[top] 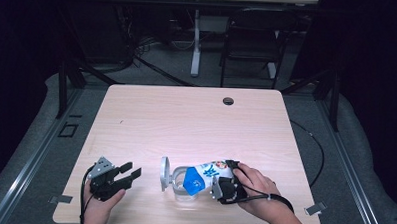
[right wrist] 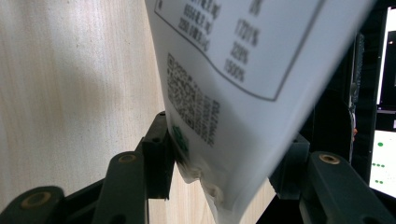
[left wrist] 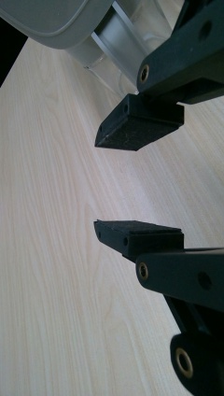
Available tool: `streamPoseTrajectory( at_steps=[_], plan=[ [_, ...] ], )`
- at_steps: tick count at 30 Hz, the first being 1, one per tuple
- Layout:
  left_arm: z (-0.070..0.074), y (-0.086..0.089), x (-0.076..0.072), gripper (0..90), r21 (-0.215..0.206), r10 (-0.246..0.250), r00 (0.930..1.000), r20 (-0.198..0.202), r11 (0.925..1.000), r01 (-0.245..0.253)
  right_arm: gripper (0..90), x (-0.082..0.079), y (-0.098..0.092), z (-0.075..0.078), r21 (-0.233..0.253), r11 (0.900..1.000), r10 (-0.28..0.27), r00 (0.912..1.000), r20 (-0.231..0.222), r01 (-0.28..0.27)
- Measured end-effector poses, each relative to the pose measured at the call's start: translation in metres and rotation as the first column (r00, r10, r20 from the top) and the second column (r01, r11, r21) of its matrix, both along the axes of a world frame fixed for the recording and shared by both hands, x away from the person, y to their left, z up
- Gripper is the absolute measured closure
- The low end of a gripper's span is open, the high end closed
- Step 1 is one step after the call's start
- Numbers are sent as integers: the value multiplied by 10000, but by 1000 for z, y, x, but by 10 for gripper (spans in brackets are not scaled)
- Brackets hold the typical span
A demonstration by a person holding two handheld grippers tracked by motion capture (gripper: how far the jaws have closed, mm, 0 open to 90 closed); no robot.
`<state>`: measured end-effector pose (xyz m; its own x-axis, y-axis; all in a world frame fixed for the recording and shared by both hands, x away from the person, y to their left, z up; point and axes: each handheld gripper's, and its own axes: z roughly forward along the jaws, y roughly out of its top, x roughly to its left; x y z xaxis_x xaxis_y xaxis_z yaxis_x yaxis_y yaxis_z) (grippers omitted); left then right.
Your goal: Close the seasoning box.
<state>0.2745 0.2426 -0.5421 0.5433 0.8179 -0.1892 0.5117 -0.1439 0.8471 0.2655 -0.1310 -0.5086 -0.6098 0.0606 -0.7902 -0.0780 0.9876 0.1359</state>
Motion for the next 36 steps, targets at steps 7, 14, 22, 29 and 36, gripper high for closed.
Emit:
streamPoseTrajectory(
  at_steps=[7,14,22,29,36],
  plan=[
    [0,0,0,534,35,-15,10000,5,10000,15,506,0,1,3,-307,9995,-19,10000,-50,17],
    [0,0,0,534,-15,11,10000,5,10000,-11,506,-1,3,4,-609,9981,39,9999,93,-33],
    [0,0,0,534,2,-11,10000,3,10000,11,507,-1,5,7,-847,9964,97,9998,188,-81],
    [0,1,0,534,-83,27,10000,40,10000,-27,507,-1,5,9,-933,9956,16,10000,67,-9],
    [-1,0,0,533,-72,4,10000,34,10000,-4,507,-1,6,9,-941,9955,-95,10000,23,97]
  ],
)
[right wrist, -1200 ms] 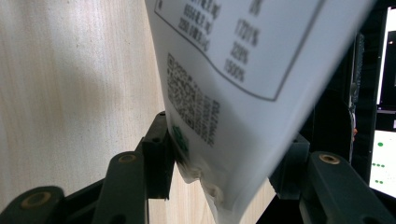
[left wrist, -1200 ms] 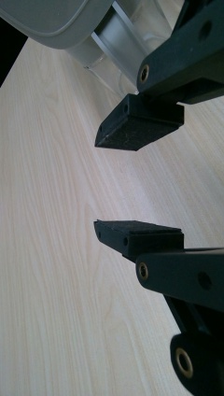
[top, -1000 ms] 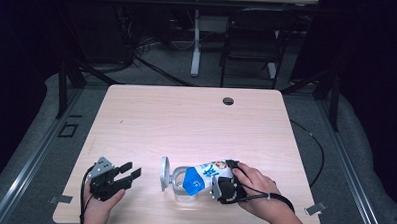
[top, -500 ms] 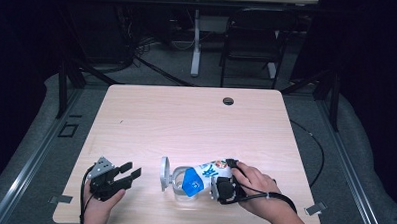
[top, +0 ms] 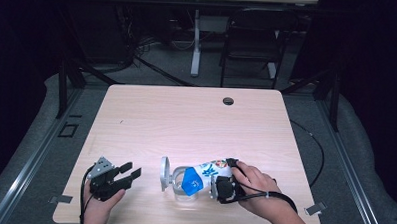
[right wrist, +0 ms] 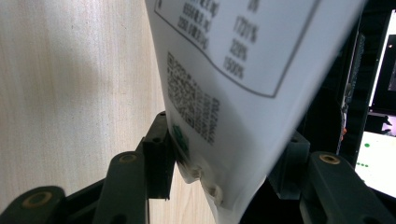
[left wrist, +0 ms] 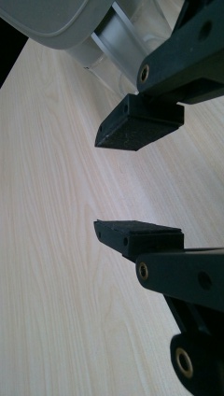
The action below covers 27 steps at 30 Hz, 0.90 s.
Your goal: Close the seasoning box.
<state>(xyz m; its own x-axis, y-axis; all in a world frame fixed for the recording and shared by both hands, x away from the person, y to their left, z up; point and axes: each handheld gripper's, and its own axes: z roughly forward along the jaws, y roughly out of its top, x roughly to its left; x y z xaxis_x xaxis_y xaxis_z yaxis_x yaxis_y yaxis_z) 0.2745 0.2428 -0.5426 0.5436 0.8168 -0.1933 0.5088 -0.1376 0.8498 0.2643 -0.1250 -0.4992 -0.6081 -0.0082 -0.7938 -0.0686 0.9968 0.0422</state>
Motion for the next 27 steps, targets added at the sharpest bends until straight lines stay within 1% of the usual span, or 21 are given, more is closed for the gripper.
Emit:
streamPoseTrajectory(
  at_steps=[3,4,6,8,14,15,16,17,18,19,20,22,23,27],
  plan=[
    [0,0,0,534,-8,9,10000,-13,10000,-9,508,0,0,0,-59,10000,-9,10000,44,10],
    [0,0,0,534,29,14,10000,-51,10000,-14,507,1,0,0,-57,10000,69,9999,75,-69],
    [0,0,0,534,13,32,10000,-45,10000,-32,508,1,0,1,-247,9997,-10,9999,131,13],
    [0,0,0,533,18,31,10000,-51,10000,-31,508,1,0,2,-334,9994,-92,9999,132,97],
    [0,0,0,534,31,32,10000,-40,10000,-32,508,1,1,2,-397,9992,-91,9998,194,98],
    [0,0,0,534,25,41,10000,-46,10000,-41,508,1,1,2,-304,9995,8,9998,221,-1],
    [-1,1,0,534,36,45,10000,-46,10000,-45,508,1,1,1,-311,9995,10,9998,223,-3],
    [0,1,0,534,16,32,10000,-73,10000,-31,508,1,2,3,-483,9988,4,9995,301,10],
    [0,1,0,534,16,38,10000,-69,10000,-38,508,0,2,2,-355,9994,6,9997,250,3],
    [0,1,0,534,16,38,10000,-67,10000,-38,509,0,3,2,-359,9994,39,9996,281,-29],
    [0,1,0,534,18,48,10000,-59,10000,-48,508,0,3,3,-544,9985,80,9993,371,-60],
    [-1,1,0,534,22,53,10000,-51,10000,-52,509,0,4,3,-532,9986,70,9993,368,-51],
    [0,1,0,534,35,37,10000,-40,10000,-37,509,0,4,2,-446,9990,41,9995,314,-27],
    [0,1,0,534,18,49,10000,-54,10000,-49,509,0,4,3,-480,9988,7,9994,360,11]
  ],
)
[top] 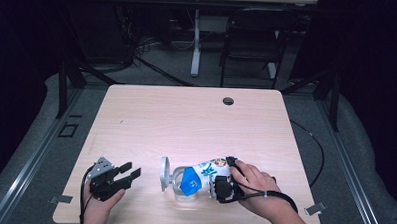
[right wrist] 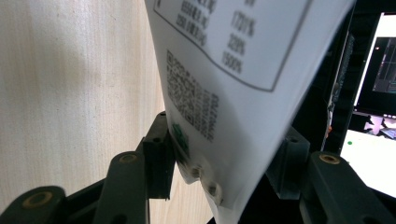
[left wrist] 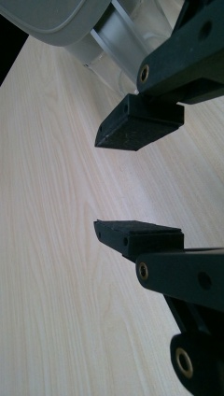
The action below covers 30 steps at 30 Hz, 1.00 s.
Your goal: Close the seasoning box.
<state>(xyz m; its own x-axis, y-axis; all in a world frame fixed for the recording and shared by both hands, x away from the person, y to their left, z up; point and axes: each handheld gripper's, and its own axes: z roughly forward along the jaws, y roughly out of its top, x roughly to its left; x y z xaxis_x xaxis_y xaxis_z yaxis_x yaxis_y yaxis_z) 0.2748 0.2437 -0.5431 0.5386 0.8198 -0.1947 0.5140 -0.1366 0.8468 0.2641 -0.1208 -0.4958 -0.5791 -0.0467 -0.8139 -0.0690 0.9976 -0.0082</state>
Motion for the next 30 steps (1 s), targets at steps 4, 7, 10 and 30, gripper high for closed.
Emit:
streamPoseTrajectory(
  at_steps=[4,7,10,30],
  plan=[
    [0,1,0,534,5,-5,10000,22,10000,5,509,-1,1,0,-135,9998,-111,9999,132,112],
    [0,0,0,534,2,10,10000,33,10000,-10,509,-1,1,0,-233,9996,-147,9995,278,154],
    [0,0,0,534,1,11,10000,30,10000,-11,510,-1,1,0,-293,9994,-147,9992,384,159],
    [0,0,0,534,2,-13,10000,-8,10000,13,511,-2,4,0,-901,9959,-7,9957,931,91]
  ],
)
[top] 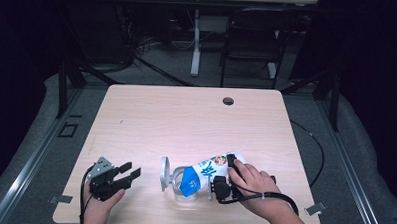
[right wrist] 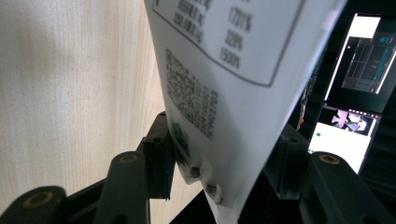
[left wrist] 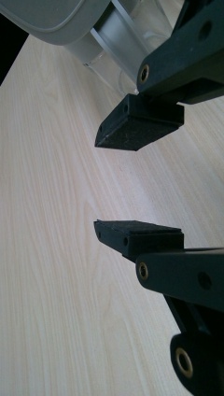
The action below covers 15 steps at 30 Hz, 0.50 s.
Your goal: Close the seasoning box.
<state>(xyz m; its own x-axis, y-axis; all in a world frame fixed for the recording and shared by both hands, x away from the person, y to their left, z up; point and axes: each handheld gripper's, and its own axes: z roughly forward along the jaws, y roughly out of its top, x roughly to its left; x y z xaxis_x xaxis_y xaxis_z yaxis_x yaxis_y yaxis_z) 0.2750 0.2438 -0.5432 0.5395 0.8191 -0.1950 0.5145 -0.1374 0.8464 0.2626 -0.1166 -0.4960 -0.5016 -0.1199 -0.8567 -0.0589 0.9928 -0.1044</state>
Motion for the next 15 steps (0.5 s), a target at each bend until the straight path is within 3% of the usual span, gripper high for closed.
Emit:
streamPoseTrajectory(
  at_steps=[9,15],
  plan=[
    [0,0,0,534,-67,67,9999,99,10000,-66,512,-1,2,1,-345,9994,-37,9999,161,42],
    [0,0,0,534,-47,74,9999,86,10000,-73,512,0,2,1,-314,9995,55,9999,115,-51]
  ],
)
